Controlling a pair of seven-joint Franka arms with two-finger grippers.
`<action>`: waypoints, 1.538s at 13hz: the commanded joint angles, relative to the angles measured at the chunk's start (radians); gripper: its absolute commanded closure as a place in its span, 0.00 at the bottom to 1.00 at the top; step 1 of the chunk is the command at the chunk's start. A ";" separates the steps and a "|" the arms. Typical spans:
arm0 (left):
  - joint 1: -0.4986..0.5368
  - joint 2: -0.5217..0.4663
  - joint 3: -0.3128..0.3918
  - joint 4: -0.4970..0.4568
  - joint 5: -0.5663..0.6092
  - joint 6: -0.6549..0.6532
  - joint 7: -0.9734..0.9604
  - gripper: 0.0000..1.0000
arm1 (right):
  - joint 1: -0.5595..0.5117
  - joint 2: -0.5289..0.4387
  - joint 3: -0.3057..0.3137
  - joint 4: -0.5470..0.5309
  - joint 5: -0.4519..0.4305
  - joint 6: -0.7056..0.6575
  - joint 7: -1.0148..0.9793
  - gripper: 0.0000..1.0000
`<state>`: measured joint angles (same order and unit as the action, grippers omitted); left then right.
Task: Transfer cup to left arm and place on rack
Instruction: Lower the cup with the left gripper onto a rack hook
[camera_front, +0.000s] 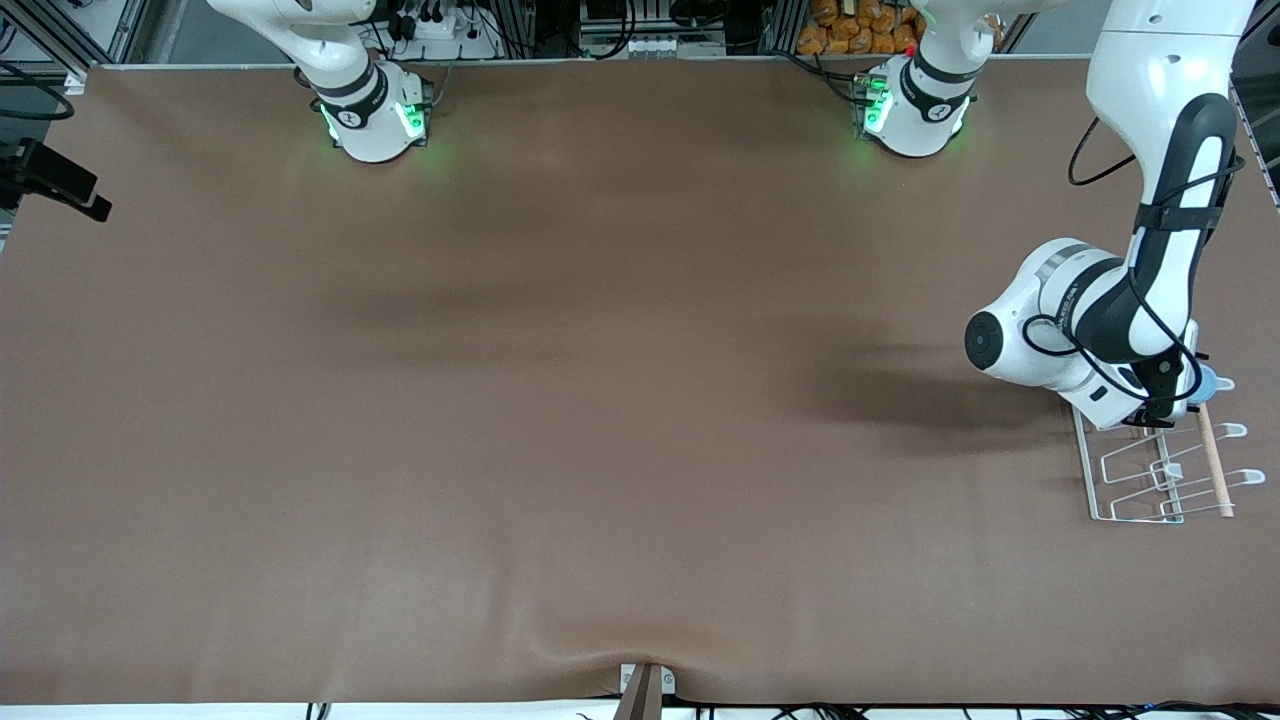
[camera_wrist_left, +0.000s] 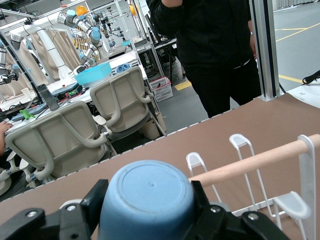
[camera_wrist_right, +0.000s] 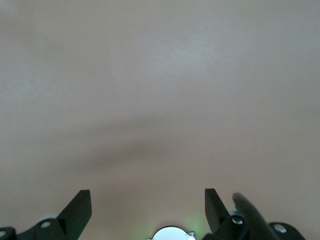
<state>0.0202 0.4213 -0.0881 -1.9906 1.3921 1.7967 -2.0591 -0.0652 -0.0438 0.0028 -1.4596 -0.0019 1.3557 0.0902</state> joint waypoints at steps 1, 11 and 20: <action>0.001 0.022 -0.007 0.007 0.028 0.003 -0.044 0.87 | -0.015 0.005 0.008 0.019 0.005 -0.007 -0.010 0.00; 0.004 0.063 -0.007 0.003 0.041 0.003 -0.084 0.31 | -0.015 0.005 0.008 0.024 0.005 -0.007 -0.009 0.00; 0.004 0.050 -0.005 0.003 0.041 -0.007 -0.016 0.00 | -0.016 0.007 0.008 0.024 0.005 -0.007 -0.009 0.00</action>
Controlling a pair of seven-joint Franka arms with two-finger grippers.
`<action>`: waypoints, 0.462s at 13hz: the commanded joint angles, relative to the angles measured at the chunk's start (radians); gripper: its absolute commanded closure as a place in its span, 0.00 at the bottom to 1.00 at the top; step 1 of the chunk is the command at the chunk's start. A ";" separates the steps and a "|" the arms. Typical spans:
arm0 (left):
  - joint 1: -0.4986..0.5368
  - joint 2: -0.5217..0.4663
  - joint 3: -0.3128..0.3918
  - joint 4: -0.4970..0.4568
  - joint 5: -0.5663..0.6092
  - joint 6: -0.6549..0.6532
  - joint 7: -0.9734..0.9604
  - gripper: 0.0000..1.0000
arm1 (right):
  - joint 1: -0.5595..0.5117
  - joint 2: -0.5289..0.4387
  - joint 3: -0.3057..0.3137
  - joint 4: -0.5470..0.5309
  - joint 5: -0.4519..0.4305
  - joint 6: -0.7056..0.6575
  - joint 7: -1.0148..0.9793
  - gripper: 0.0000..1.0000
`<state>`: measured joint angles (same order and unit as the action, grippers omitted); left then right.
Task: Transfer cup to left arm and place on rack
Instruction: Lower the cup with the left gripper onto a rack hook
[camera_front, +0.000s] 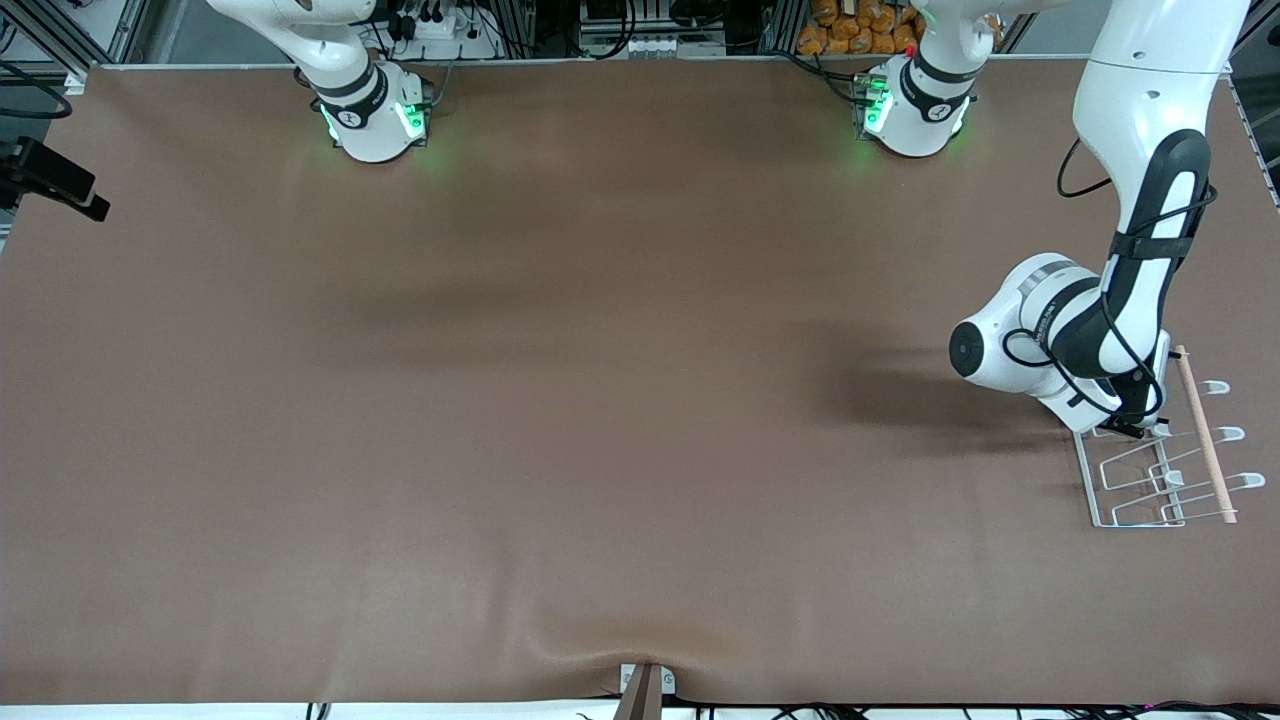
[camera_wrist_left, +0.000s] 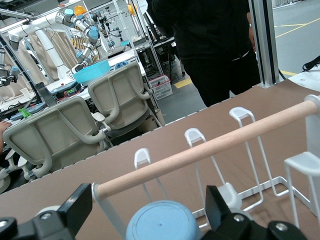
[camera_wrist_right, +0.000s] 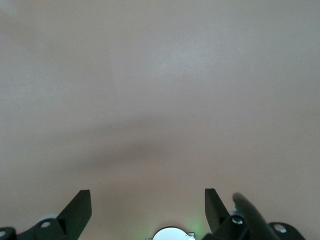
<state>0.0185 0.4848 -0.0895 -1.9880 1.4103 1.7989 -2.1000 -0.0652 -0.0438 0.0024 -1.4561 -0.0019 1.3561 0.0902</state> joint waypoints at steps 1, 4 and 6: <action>0.006 -0.024 -0.006 0.000 0.022 -0.013 0.059 0.00 | -0.016 0.007 0.008 0.020 0.005 -0.008 -0.009 0.00; 0.006 -0.080 -0.007 0.003 0.012 -0.018 0.184 0.00 | -0.016 0.007 0.008 0.020 0.005 -0.008 -0.009 0.00; 0.005 -0.089 -0.010 0.006 0.012 -0.018 0.207 0.00 | -0.016 0.007 0.007 0.020 0.005 -0.008 -0.009 0.00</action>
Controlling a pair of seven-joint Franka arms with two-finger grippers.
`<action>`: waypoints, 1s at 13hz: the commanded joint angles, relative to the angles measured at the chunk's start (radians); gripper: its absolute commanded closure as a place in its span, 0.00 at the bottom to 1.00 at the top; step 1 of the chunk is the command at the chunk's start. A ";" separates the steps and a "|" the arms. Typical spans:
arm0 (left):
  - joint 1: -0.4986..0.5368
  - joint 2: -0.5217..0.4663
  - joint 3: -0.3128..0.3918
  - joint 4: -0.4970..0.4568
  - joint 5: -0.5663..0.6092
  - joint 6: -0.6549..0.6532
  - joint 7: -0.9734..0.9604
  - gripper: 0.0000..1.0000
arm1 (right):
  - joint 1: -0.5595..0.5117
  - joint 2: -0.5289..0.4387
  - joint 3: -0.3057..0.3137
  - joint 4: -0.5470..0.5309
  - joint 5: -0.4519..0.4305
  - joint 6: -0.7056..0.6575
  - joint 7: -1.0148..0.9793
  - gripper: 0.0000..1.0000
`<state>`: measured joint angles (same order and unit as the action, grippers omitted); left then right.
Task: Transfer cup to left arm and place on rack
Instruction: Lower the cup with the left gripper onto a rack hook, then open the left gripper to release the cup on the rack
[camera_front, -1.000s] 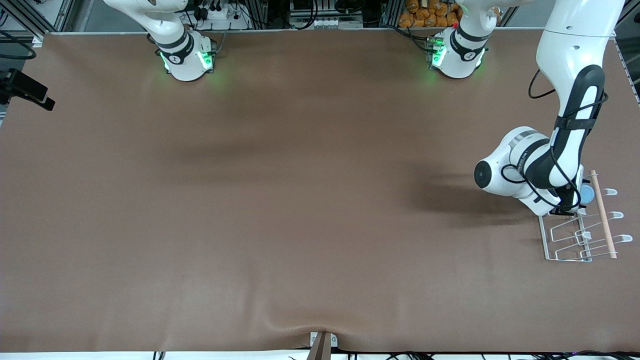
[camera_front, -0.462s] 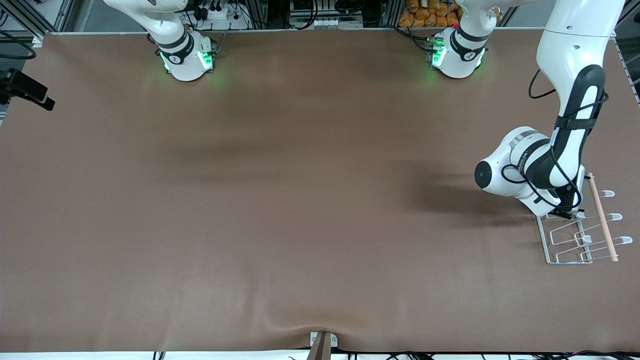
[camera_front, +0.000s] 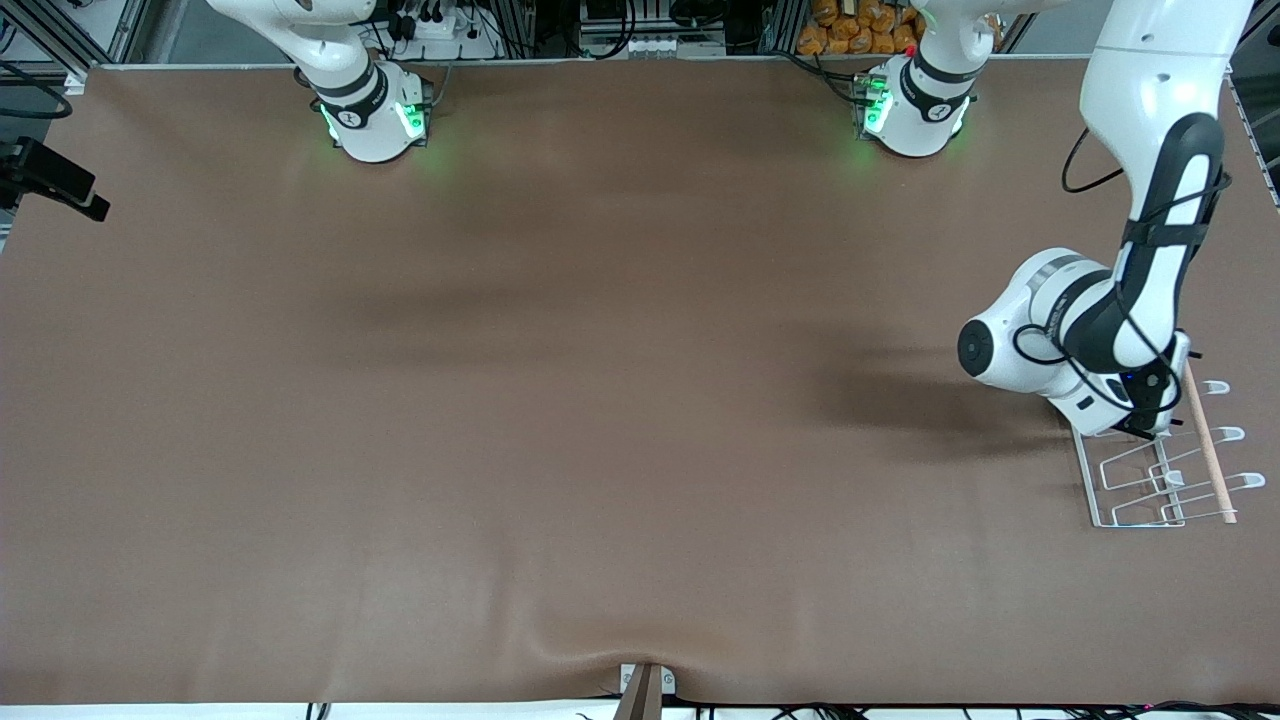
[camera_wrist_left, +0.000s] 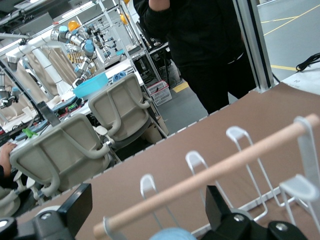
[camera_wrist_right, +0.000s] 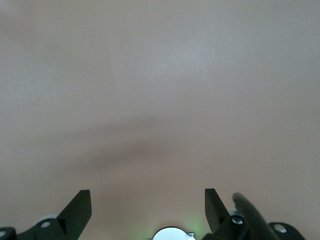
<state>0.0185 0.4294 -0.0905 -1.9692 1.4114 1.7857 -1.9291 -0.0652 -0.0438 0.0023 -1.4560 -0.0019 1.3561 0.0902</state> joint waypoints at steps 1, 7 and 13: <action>0.005 -0.038 -0.009 -0.008 0.009 -0.005 0.059 0.00 | -0.016 0.007 0.007 0.020 0.005 -0.008 -0.009 0.00; 0.012 -0.089 -0.057 0.150 -0.279 0.007 0.529 0.00 | -0.016 0.007 0.008 0.020 0.005 -0.008 -0.009 0.00; 0.011 -0.083 -0.078 0.217 -0.362 -0.002 0.708 0.00 | -0.016 0.005 0.007 0.020 0.002 -0.008 -0.009 0.00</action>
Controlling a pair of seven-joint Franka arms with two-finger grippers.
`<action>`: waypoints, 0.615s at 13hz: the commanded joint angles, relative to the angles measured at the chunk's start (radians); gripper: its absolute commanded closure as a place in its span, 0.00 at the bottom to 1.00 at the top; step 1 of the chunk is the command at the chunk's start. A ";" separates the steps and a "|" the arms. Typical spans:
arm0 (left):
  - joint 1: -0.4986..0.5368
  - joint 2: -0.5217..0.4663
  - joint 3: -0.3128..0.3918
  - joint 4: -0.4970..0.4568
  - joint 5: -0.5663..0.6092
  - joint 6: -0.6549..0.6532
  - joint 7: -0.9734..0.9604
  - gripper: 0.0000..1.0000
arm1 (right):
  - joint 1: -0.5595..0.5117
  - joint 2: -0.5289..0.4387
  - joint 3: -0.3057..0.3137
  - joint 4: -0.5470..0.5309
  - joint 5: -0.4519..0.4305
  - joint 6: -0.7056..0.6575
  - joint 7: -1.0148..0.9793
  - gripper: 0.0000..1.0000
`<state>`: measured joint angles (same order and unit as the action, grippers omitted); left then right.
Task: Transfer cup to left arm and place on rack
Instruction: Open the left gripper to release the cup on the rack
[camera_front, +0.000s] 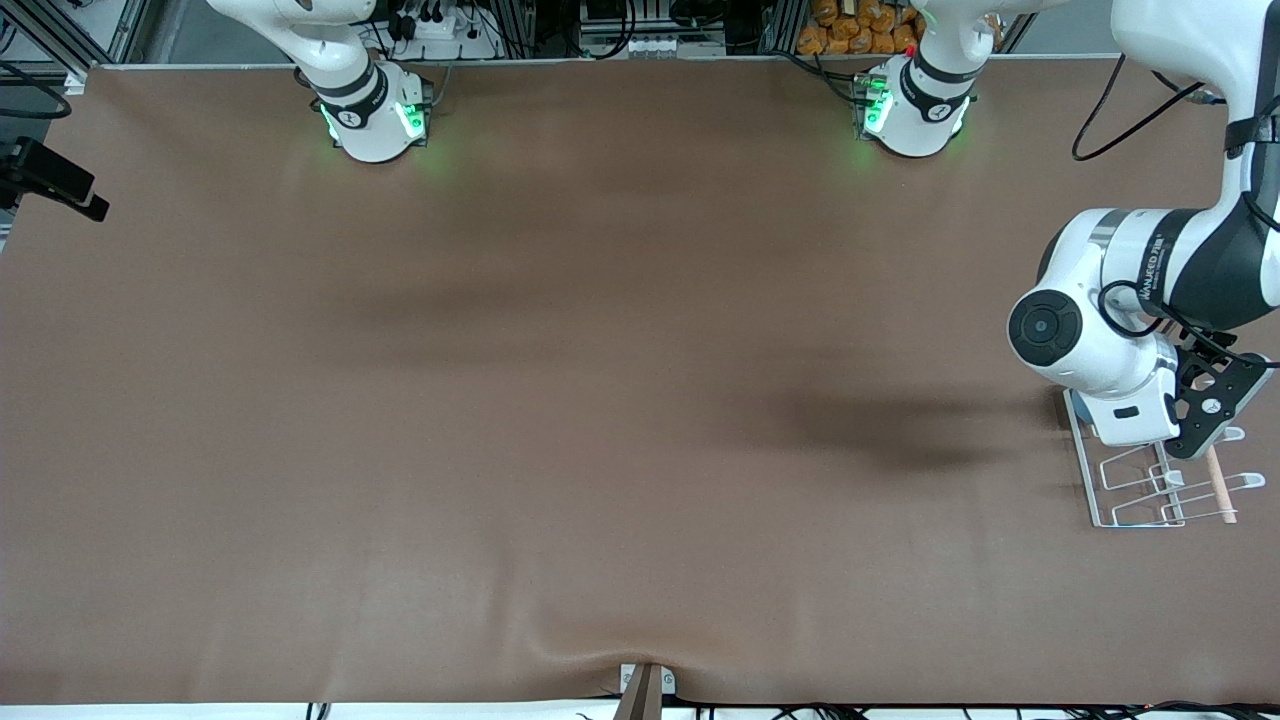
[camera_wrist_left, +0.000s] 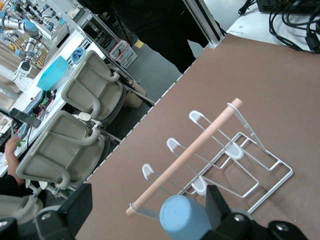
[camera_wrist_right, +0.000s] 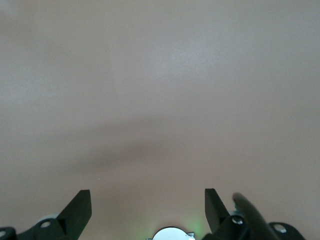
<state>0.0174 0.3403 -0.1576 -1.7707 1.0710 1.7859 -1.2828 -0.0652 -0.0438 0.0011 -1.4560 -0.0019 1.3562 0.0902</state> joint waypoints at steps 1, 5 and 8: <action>0.007 0.008 -0.011 0.026 -0.022 0.000 0.066 0.00 | -0.016 0.005 0.008 0.020 0.002 -0.009 -0.009 0.00; -0.005 0.014 -0.013 0.094 -0.126 0.013 0.188 0.00 | -0.016 0.007 0.008 0.020 0.002 -0.008 -0.009 0.00; 0.007 -0.003 -0.008 0.117 -0.255 0.058 0.328 0.00 | -0.016 0.005 0.008 0.020 0.002 -0.008 -0.009 0.00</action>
<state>0.0156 0.3432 -0.1667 -1.6795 0.8784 1.8276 -1.0363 -0.0652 -0.0438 0.0008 -1.4559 -0.0019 1.3562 0.0902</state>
